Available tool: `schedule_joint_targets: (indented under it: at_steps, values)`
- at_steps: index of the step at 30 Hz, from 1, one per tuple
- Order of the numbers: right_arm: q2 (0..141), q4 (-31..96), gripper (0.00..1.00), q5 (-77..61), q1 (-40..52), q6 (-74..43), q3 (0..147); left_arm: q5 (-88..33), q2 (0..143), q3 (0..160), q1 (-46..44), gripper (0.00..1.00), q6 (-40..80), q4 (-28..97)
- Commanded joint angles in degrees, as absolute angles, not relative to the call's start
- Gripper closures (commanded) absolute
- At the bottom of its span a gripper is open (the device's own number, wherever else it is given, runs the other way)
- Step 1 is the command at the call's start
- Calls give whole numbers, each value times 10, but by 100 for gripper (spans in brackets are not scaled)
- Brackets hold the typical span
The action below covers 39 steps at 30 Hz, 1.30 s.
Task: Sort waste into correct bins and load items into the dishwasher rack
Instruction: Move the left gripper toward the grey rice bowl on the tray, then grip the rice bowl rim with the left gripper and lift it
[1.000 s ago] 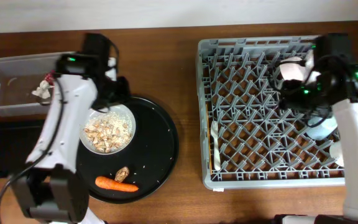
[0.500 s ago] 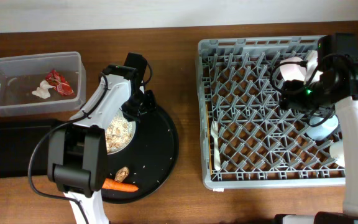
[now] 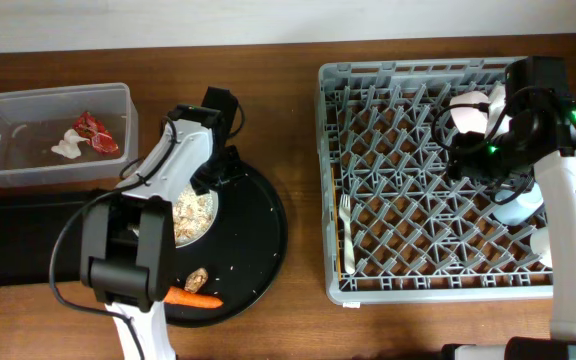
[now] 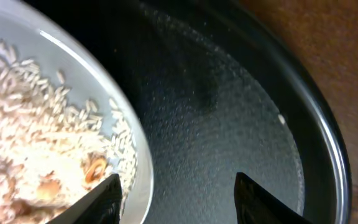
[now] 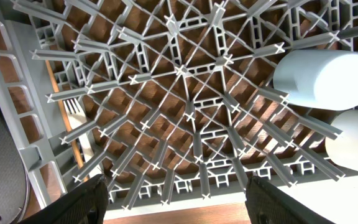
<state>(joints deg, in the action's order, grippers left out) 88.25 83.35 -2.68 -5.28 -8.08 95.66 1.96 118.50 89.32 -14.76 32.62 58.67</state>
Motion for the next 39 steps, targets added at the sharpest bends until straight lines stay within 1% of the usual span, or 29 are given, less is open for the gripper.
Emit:
schedule_joint_targets:
  at_steps: [1, 2, 3, 6, 7, 8, 10, 11, 12, 14, 23, 30, 32, 37, 39]
  values:
    - [884, 832, 26, -28, -56, -77, 954, 13, 1214, 889, -147, 43, 332, 576]
    - [884, 832, 26, -28, -56, -77, 954, 13, 1220, 889, -147, 43, 332, 574]
    - [884, 832, 27, -28, -56, -77, 954, 13, 1226, 889, -147, 48, 332, 573]
    - [884, 832, 27, -28, -56, -77, 954, 24, 1229, 889, -147, 67, 331, 576]
    - [884, 833, 26, -28, -56, -77, 954, 35, 1229, 889, -147, 75, 331, 579]
    - [884, 834, 26, -28, -56, -77, 954, 47, 1229, 882, -147, 77, 332, 578]
    - [884, 834, 26, -28, -56, -77, 954, 50, 1229, 857, -146, 77, 332, 564]
    - [884, 835, 26, -28, -56, -77, 954, 50, 1229, 844, -146, 79, 332, 557]
    - [884, 835, 26, -28, -56, -77, 954, 50, 1229, 838, -146, 89, 332, 557]
    - [884, 836, 26, -28, -56, -77, 954, 50, 1229, 836, -146, 99, 331, 562]
    - [884, 839, 26, -28, -56, -77, 954, 61, 1226, 838, -146, 100, 327, 596]
    - [884, 851, 26, -30, -56, -77, 954, 71, 1195, 839, -150, 100, 330, 632]
    - [883, 858, 26, -28, -57, -77, 955, 95, 1195, 839, -159, 100, 347, 672]
    - [884, 849, 26, -28, -61, -77, 955, 98, 1185, 839, -163, 100, 348, 686]
    - [884, 849, 26, -28, -61, -77, 955, 118, 1168, 839, -165, 100, 348, 696]
